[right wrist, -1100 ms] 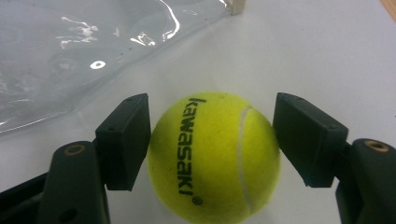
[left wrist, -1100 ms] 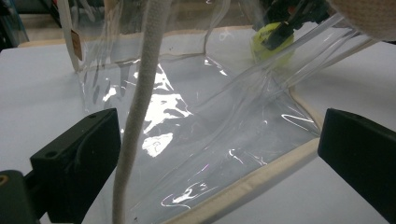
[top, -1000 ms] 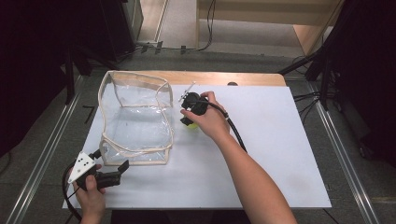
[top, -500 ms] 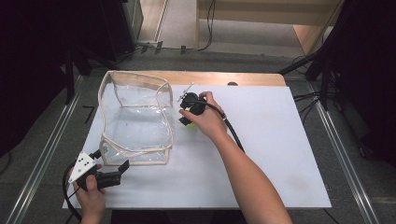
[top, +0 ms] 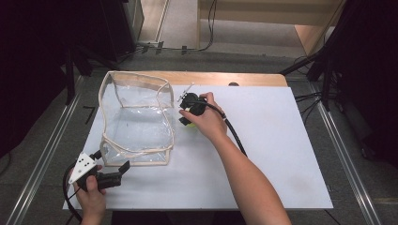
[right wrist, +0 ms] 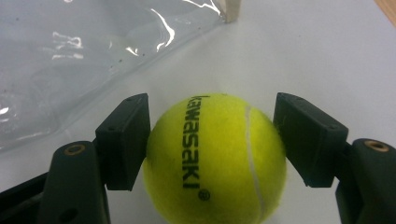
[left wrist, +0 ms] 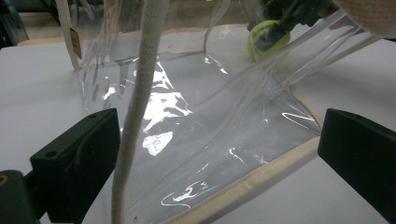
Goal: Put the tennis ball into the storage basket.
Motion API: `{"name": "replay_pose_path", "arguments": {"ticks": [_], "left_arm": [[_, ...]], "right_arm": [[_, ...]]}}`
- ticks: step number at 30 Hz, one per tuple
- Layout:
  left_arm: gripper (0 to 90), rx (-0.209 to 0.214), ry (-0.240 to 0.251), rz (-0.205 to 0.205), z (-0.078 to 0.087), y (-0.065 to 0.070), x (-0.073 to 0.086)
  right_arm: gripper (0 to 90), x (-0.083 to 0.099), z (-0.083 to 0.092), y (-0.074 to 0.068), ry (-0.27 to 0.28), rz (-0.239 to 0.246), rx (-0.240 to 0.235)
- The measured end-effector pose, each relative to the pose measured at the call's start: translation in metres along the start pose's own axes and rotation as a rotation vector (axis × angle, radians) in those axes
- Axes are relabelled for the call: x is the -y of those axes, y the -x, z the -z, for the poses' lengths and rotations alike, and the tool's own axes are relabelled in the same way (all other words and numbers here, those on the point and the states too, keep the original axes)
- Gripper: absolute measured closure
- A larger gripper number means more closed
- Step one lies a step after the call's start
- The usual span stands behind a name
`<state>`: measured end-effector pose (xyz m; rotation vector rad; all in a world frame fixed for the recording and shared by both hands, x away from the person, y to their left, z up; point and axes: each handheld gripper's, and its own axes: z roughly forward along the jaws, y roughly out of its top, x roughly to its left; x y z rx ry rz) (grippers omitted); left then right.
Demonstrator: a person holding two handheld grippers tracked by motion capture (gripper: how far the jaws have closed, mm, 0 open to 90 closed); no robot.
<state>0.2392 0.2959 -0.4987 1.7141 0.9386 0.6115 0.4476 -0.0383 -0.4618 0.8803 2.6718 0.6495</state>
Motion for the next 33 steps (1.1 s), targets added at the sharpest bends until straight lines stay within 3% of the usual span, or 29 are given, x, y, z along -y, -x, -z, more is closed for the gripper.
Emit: {"name": "replay_pose_path", "arguments": {"ticks": [2,13,17,33], "left_arm": [[0.0,-0.001,0.001,0.002,0.000,0.000,0.000],[0.0,-0.007,-0.006,-0.003,-0.001,0.001,0.000],[0.0,-0.005,-0.005,-0.003,-0.002,0.001,0.000],[0.0,-0.004,-0.012,-0.005,-0.002,0.001,0.000]], "right_arm": [[27.5,0.001,0.001,0.001,0.003,0.026,0.001],[31.1,0.016,0.020,-0.001,0.008,0.039,-0.037],[34.7,0.018,0.026,-0.002,0.023,0.068,-0.042],[29.3,0.015,0.011,0.005,0.032,-0.017,-0.087]]}}
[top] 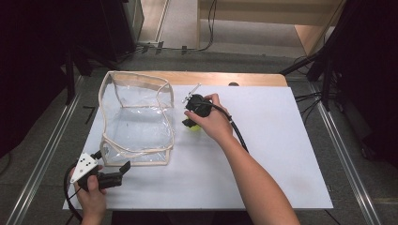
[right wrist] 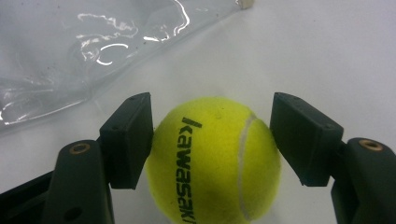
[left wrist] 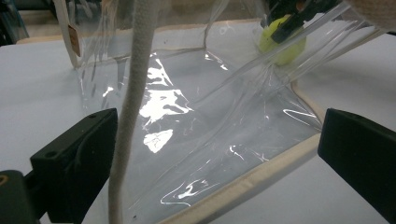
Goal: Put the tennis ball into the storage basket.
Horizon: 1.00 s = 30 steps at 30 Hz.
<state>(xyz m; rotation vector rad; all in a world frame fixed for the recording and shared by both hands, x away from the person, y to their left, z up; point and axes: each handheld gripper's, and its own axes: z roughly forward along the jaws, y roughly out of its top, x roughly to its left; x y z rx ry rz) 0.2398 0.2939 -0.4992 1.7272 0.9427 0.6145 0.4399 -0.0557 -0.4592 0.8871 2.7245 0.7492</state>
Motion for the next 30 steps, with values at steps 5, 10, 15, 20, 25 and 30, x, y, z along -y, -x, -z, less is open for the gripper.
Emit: {"name": "replay_pose_path", "arguments": {"ticks": [5,10,15,20,25,30], "left_arm": [[0.0,-0.003,-0.003,-0.002,0.000,0.000,0.000],[0.0,-0.001,0.000,0.000,0.000,0.000,0.000],[0.0,0.001,0.000,-0.001,0.000,0.000,0.000],[0.0,0.000,0.000,-0.001,0.000,0.000,0.000],[0.0,-0.002,-0.001,-0.002,0.000,0.000,0.000],[0.0,-0.002,-0.003,-0.003,0.000,0.000,0.000]], "right_arm": [[25.9,0.000,-0.005,0.004,-0.012,-0.029,-0.010],[23.1,0.002,-0.009,0.004,-0.053,-0.035,-0.009],[19.3,0.006,-0.015,0.004,-0.147,-0.052,-0.069],[23.6,0.006,-0.014,0.004,-0.174,-0.045,-0.084],[23.5,0.004,-0.008,0.003,-0.141,-0.035,-0.071],[23.5,0.001,0.000,0.001,-0.109,-0.006,-0.072]]}}
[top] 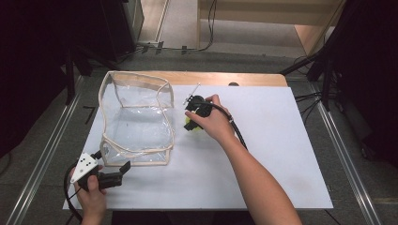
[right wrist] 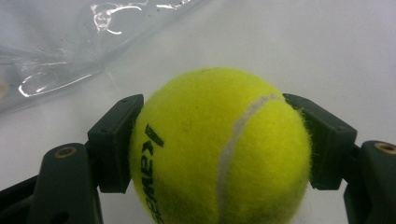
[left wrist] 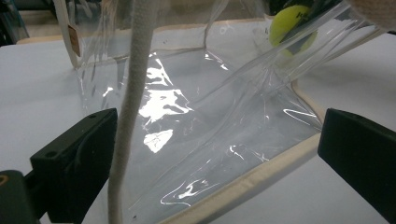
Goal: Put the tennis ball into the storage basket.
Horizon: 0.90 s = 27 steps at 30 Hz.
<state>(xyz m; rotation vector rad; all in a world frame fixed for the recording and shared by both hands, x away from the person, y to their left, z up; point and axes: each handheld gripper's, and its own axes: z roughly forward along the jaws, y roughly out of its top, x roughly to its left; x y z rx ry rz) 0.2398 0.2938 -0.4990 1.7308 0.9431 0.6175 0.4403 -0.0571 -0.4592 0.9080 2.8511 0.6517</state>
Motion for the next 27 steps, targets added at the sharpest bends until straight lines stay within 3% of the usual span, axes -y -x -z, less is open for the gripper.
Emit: {"name": "replay_pose_path", "arguments": {"ticks": [10,27], "left_arm": [[0.0,0.000,-0.001,0.000,0.000,0.000,0.000],[0.0,0.004,0.007,0.004,0.000,0.000,0.000]], "right_arm": [[23.5,-0.003,0.021,-0.004,0.065,0.037,-0.015],[23.5,-0.012,0.040,-0.011,0.094,0.074,-0.019]]}}
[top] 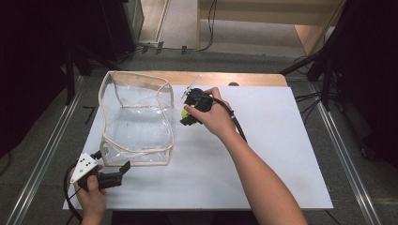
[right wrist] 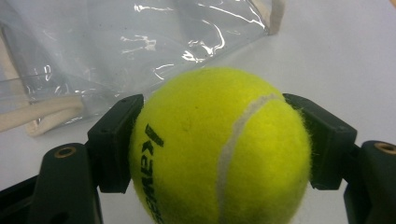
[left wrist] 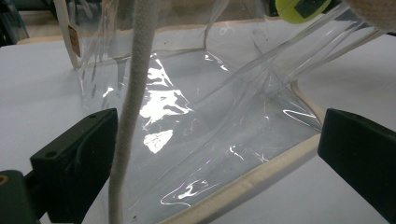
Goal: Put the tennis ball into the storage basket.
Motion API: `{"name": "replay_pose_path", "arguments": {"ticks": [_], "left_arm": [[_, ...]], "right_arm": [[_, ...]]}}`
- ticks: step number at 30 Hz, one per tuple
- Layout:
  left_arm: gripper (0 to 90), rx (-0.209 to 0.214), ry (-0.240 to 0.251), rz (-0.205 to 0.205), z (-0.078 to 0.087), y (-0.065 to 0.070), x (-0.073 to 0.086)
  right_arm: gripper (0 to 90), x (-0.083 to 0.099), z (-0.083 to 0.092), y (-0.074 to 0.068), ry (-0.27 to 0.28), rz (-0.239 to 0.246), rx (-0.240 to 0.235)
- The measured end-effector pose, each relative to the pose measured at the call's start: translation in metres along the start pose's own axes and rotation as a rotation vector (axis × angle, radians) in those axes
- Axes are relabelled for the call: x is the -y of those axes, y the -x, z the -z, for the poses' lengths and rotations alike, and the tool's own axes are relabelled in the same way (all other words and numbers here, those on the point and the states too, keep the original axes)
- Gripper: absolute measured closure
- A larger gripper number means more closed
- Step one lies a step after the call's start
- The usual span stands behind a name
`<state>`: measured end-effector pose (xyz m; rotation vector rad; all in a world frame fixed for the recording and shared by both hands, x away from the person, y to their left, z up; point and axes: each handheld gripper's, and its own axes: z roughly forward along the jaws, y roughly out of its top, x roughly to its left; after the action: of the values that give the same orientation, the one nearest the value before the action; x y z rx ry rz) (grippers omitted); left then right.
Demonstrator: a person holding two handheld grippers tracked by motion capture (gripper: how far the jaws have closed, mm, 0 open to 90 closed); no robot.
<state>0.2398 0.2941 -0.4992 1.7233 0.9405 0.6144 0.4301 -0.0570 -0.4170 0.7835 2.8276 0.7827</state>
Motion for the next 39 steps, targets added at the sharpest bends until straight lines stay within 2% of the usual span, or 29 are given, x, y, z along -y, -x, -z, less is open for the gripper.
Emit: {"name": "replay_pose_path", "arguments": {"ticks": [5,17,39], "left_arm": [[0.0,-0.001,0.000,0.001,0.000,0.000,0.000],[0.0,-0.001,0.003,0.004,0.000,0.000,0.000],[0.0,-0.002,0.002,0.007,0.000,0.000,0.000]], "right_arm": [[23.5,-0.003,0.006,-0.001,0.003,0.016,0.003],[23.5,-0.010,0.016,-0.006,0.009,0.017,0.001],[23.5,-0.025,0.038,-0.016,0.024,0.067,-0.004]]}}
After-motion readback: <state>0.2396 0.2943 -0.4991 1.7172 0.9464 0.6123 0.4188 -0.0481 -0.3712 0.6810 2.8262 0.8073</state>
